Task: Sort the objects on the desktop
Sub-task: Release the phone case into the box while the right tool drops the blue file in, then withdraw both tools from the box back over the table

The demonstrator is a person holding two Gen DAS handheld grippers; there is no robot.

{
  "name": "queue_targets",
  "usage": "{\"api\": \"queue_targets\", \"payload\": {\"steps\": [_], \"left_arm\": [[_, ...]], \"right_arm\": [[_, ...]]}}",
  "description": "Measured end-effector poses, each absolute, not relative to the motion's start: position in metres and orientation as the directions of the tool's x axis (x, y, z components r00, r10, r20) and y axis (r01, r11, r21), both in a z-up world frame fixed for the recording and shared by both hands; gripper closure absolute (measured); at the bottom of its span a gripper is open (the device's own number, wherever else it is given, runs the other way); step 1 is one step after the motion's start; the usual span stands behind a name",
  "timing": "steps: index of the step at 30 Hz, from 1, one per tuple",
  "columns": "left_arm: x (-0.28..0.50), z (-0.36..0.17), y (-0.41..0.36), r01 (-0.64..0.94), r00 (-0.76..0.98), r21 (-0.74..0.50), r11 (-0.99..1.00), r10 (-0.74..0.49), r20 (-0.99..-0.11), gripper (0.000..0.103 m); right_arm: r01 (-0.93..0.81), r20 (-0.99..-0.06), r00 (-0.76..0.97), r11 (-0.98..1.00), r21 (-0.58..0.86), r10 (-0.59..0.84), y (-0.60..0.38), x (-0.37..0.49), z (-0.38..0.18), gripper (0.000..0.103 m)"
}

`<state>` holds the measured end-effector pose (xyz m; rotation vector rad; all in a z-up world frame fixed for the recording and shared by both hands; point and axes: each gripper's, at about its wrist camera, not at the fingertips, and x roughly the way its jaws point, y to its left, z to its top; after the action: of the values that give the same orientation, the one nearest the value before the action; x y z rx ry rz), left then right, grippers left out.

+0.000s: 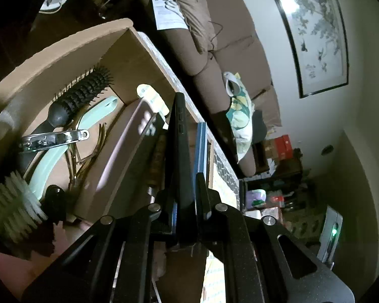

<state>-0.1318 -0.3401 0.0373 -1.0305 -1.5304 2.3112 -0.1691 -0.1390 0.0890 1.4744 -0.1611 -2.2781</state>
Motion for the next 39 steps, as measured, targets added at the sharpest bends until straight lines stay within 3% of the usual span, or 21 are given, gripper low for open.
{"api": "queue_targets", "payload": {"steps": [5, 8, 10, 12, 14, 15, 18, 21, 25, 31, 39], "left_arm": [[-0.126, 0.034, -0.335, 0.225, -0.738, -0.864, -0.452, 0.500, -0.454, 0.094], [-0.129, 0.030, -0.330, 0.258, -0.715, -0.850, -0.459, 0.501, -0.487, 0.091], [-0.131, 0.029, -0.326, 0.272, -0.685, -0.827, -0.491, 0.505, -0.525, 0.061], [-0.129, 0.034, -0.324, 0.259, -0.682, -0.823, -0.506, 0.507, -0.526, 0.047], [-0.123, 0.047, -0.325, 0.220, -0.694, -0.825, -0.520, 0.511, -0.507, 0.039], [-0.121, 0.053, -0.325, 0.212, -0.697, -0.818, -0.534, 0.504, -0.510, 0.034], [-0.113, 0.075, -0.328, 0.206, -0.706, -0.794, -0.572, 0.475, -0.525, 0.025], [-0.100, 0.093, -0.331, 0.234, -0.703, -0.758, -0.609, 0.433, -0.565, 0.008], [-0.082, 0.116, -0.328, 0.223, -0.695, -0.725, -0.652, 0.414, -0.587, 0.007], [-0.040, 0.149, -0.295, 0.165, -0.649, -0.578, -0.799, 0.353, -0.673, 0.005], [0.039, 0.166, -0.280, 0.150, -0.649, -0.469, -0.870, 0.271, -0.711, 0.001]], "right_arm": [[0.229, -0.849, -0.379, -0.926, 0.299, -0.368, -0.139, -0.160, 0.089, 0.078], [0.210, -0.839, -0.378, -0.919, 0.335, -0.392, -0.136, -0.158, 0.090, 0.072], [0.217, -0.838, -0.358, -0.910, 0.353, -0.411, -0.132, -0.158, 0.094, 0.069], [0.232, -0.833, -0.350, -0.901, 0.366, -0.428, -0.127, -0.156, 0.100, 0.069], [0.247, -0.832, -0.364, -0.905, 0.347, -0.418, -0.121, -0.152, 0.110, 0.061], [0.257, -0.831, -0.376, -0.908, 0.332, -0.411, -0.118, -0.149, 0.114, 0.053], [0.289, -0.819, -0.393, -0.902, 0.322, -0.418, -0.109, -0.140, 0.128, 0.051], [0.303, -0.813, -0.406, -0.901, 0.312, -0.418, -0.098, -0.129, 0.139, 0.051], [0.298, -0.810, -0.419, -0.905, 0.303, -0.410, -0.078, -0.114, 0.149, 0.042], [0.268, -0.805, -0.429, -0.909, 0.319, -0.409, -0.040, -0.084, 0.155, 0.028], [0.252, -0.816, -0.438, -0.923, 0.291, -0.377, -0.004, -0.035, 0.160, 0.021]]}}
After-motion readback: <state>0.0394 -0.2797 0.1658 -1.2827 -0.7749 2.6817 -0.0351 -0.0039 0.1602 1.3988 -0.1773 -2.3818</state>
